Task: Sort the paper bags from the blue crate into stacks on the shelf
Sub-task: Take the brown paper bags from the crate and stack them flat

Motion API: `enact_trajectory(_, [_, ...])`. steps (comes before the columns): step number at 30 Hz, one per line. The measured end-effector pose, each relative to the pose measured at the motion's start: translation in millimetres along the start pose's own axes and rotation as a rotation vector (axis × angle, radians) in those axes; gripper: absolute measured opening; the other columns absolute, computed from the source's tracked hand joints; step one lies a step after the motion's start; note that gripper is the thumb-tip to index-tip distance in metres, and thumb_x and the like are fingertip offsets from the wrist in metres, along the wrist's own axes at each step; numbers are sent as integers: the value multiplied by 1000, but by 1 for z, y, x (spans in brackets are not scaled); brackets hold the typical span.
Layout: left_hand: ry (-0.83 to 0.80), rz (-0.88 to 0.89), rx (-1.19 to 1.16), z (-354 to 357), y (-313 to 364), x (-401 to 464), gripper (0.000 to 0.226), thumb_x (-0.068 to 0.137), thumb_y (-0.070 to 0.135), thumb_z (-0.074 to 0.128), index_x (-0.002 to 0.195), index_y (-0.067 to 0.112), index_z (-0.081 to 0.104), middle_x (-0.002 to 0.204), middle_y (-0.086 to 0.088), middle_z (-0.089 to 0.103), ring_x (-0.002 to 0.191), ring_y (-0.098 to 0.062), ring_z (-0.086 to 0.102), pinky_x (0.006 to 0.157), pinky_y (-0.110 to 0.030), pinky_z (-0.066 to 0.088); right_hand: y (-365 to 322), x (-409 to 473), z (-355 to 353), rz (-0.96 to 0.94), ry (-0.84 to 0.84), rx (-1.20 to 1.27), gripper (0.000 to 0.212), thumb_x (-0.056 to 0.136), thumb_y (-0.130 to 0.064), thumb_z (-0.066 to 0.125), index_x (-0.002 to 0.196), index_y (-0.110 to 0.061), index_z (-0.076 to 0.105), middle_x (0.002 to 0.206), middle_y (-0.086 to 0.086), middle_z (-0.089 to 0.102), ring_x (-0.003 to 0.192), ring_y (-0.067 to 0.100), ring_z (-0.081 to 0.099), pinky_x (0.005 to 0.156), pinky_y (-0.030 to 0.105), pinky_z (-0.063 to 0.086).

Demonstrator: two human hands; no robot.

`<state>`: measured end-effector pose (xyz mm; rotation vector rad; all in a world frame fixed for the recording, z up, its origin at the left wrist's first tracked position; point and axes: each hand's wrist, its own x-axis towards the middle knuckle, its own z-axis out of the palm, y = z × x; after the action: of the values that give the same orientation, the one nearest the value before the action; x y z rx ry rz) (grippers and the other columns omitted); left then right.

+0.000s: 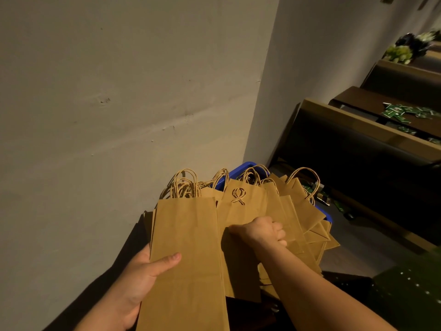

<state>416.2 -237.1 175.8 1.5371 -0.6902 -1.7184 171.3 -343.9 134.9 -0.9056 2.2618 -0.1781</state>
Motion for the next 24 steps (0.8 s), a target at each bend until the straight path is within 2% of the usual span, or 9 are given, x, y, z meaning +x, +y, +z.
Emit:
enact_trajectory(2, [-4, 2, 11, 1, 1, 0, 51, 77, 16, 76, 126, 18, 63, 106, -13, 79, 98, -36, 75, 89, -52, 56, -4, 0, 2, -45, 21, 7, 138, 59, -64, 90, 162, -13, 13, 158, 15, 31, 142, 37, 33, 114, 49, 35])
enact_trajectory(4, [-8, 5, 22, 1, 2, -1, 53, 75, 17, 77, 126, 19, 63, 106, -11, 79, 98, -35, 76, 89, -51, 56, -7, 2, 4, -61, 15, -2, 148, 59, -60, 93, 163, -16, -3, 161, 15, 27, 145, 38, 30, 116, 51, 32])
enact_trajectory(6, [-5, 5, 23, 0, 1, -2, 53, 75, 17, 77, 126, 19, 62, 105, -11, 79, 97, -34, 76, 88, -50, 57, -7, 7, 7, -28, 12, 30, 142, 59, -57, 94, 162, -15, 5, 154, 15, 38, 141, 37, 36, 113, 51, 35])
enact_trajectory(9, [8, -4, 17, -2, -2, -2, 52, 76, 16, 77, 126, 18, 62, 105, -12, 79, 97, -35, 76, 88, -51, 57, -4, 14, 13, -19, 26, 191, 89, 66, -52, 92, 133, -17, 46, 119, 7, 60, 116, 30, 52, 104, 49, 40])
enact_trajectory(11, [11, -9, 12, -2, -2, -2, 49, 78, 15, 77, 125, 18, 63, 104, -13, 79, 96, -36, 76, 85, -50, 57, 1, 14, 13, -68, 17, 270, 70, 74, -48, 88, 124, -18, 50, 106, 3, 63, 108, 27, 57, 103, 49, 39])
enact_trajectory(16, [10, -5, 9, 0, -3, -1, 43, 81, 15, 75, 123, 19, 64, 102, -13, 79, 92, -35, 77, 81, -49, 58, 17, 3, -5, -219, 105, 387, 64, 87, -31, 81, 139, -15, 47, 133, 9, 61, 125, 33, 58, 104, 52, 52])
enact_trajectory(18, [4, -4, 10, 2, -3, -1, 43, 81, 17, 75, 122, 20, 64, 100, -13, 79, 92, -37, 76, 80, -49, 57, 25, 1, -15, -245, 113, 414, 58, 90, -26, 78, 138, -13, 48, 134, 10, 61, 124, 32, 59, 103, 50, 54])
enact_trajectory(20, [3, 0, 10, 4, -3, -2, 43, 79, 18, 75, 120, 21, 64, 96, -13, 79, 93, -38, 75, 78, -48, 57, 29, 2, -24, -214, 100, 467, 64, 88, -27, 79, 141, -11, 45, 134, 11, 59, 123, 32, 59, 100, 47, 55])
enact_trajectory(24, [-2, -2, -1, 8, -3, -4, 43, 79, 17, 75, 120, 21, 63, 95, -13, 79, 97, -40, 73, 80, -50, 56, 37, 6, -41, -190, 12, 598, 57, 88, -22, 79, 137, -12, 51, 118, 7, 65, 102, 25, 67, 87, 46, 62])
